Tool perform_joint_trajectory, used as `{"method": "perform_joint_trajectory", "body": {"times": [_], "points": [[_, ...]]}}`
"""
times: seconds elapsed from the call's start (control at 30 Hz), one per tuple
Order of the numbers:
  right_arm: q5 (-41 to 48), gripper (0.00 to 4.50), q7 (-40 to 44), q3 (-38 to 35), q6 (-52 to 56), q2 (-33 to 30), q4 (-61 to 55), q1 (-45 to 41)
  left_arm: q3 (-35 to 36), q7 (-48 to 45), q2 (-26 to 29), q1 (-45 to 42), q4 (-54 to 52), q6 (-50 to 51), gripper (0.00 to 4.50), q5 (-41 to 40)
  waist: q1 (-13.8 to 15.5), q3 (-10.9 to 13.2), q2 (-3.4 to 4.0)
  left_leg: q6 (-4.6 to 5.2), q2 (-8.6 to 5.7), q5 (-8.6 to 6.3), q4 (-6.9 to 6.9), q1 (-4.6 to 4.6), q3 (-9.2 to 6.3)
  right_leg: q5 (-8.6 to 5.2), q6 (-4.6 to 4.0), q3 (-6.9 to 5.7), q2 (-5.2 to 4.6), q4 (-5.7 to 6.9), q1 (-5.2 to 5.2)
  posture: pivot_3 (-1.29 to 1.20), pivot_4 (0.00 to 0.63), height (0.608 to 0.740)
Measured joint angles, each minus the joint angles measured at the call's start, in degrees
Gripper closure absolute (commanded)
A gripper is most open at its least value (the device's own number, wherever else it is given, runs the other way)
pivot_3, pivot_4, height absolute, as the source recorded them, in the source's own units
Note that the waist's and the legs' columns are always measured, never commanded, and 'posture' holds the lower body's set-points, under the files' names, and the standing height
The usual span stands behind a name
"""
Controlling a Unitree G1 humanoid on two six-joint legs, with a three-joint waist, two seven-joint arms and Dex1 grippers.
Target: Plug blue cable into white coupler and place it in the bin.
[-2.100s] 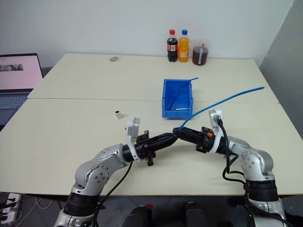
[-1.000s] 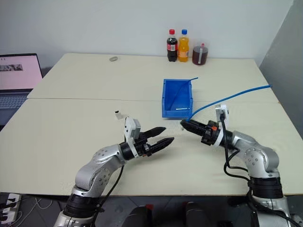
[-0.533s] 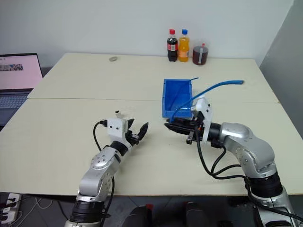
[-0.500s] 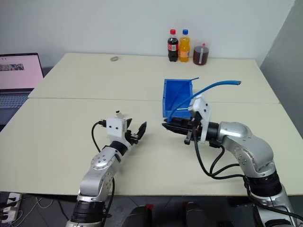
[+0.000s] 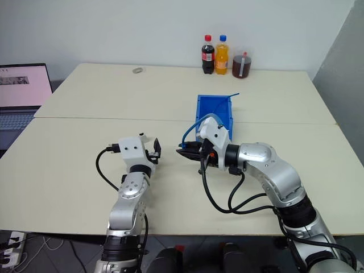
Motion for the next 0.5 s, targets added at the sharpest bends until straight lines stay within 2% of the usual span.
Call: {"method": "perform_joint_trajectory", "body": {"times": [0.17,0.5], "points": [[-3.3,4.27,-0.5,0.1,-1.7,1.1,2.5,-1.0,3.2,3.8,-0.4,-3.0,5.4,-1.4,1.14,0.2,0.0,0.0,0.00,-0.01,-0.01,0.00,-0.01,-0.02,0.01,0.00,0.00,0.01,-0.02,-0.01,0.00,0.00,0.150,0.740],[-4.7,4.27,-0.2,0.0,-2.2,1.9,3.2,-1.4,5.0,5.7,-0.4,-9.6,17.4,-6.6,1.14,-0.3,0.0,0.0,0.00,-0.01,-0.08,0.00,-0.01,-0.04,-0.04,0.01,0.00,-0.07,-0.09,-0.01,0.00,0.00,0.150,0.740]]}}
